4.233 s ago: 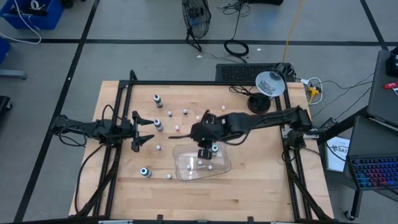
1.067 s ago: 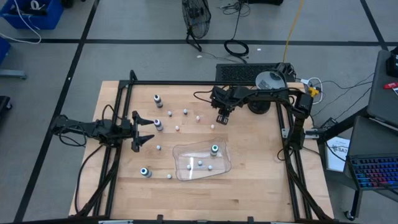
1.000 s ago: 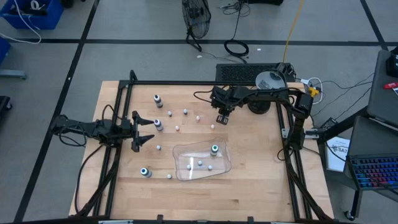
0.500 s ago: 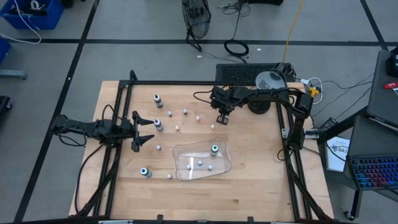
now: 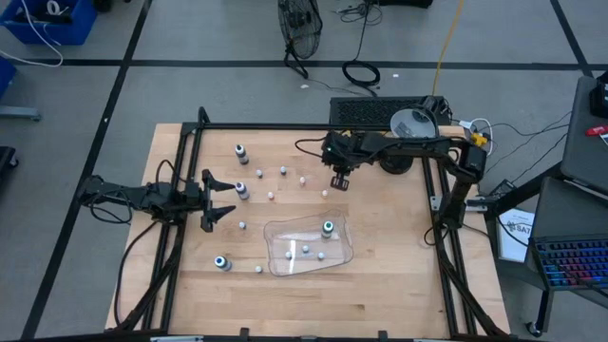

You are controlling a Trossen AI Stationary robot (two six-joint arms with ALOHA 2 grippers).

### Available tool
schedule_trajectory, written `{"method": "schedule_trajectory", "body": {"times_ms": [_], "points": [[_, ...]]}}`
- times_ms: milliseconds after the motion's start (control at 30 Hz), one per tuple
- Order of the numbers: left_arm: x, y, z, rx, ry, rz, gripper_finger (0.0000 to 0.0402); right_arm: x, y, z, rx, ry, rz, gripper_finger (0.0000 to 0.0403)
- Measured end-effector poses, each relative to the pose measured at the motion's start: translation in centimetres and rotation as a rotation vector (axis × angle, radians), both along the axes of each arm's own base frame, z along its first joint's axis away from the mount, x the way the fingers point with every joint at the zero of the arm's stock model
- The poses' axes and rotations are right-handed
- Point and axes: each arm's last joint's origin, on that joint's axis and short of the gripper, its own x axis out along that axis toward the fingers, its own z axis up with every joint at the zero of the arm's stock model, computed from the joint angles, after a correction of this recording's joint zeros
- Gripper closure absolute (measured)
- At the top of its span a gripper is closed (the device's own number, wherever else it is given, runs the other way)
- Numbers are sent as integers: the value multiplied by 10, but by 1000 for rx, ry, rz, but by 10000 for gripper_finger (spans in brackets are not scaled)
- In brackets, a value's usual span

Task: Pick & Place food coloring
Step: Put the small orange food coloring bottle into the bin

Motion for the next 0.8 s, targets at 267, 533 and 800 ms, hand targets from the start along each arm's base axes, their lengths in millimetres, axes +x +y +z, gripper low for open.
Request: {"method": "schedule_trajectory", "body": {"times_ms": [267,533,800], "points": [[0,0,0,0,0,0,91,-20,-13,24,-1,-35,-78,326],[0,0,0,0,0,0,91,-23,-21,12,24,26,-108,181],[0,0,0,0,1,0,91,-18,-23,-3,38,70,-91,150]]}}
